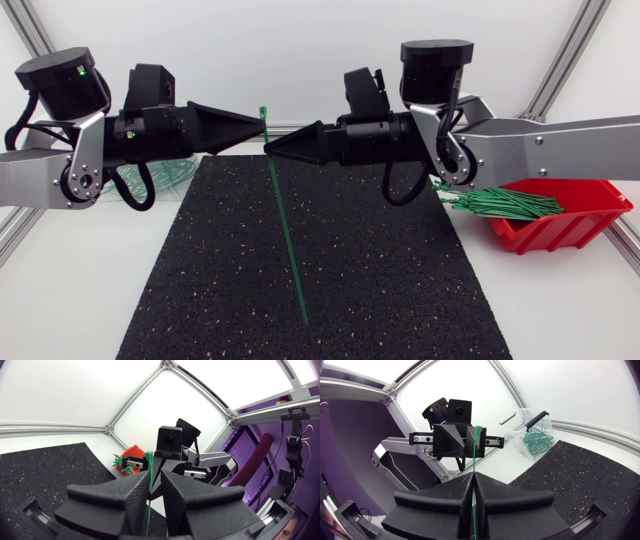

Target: Take a green cable tie from the red box, thread the tail through the head to close it, then place it in the transparent bin on the left.

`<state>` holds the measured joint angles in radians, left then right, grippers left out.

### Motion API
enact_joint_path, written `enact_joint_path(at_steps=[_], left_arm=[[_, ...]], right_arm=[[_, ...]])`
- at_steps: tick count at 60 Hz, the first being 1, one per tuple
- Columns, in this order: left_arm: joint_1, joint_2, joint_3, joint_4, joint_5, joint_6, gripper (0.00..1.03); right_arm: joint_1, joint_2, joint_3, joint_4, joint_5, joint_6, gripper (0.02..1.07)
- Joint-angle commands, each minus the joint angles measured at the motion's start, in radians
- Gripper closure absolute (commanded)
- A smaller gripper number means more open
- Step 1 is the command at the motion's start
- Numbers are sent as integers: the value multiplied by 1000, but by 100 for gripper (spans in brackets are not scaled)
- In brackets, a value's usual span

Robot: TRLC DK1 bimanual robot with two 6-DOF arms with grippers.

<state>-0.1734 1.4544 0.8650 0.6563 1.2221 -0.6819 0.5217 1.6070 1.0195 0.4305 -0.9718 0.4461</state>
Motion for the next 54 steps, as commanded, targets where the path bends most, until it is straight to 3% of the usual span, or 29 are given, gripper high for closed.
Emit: enact_joint_path(at_steps=[1,54], left_arm=[[-6,15,16,19,-1,-28,89],[-14,17,9,26,-10,-39,100]], right_arm=[[-2,21,-9,14,-1,28,101],[17,31,-7,16,-1,29,101]])
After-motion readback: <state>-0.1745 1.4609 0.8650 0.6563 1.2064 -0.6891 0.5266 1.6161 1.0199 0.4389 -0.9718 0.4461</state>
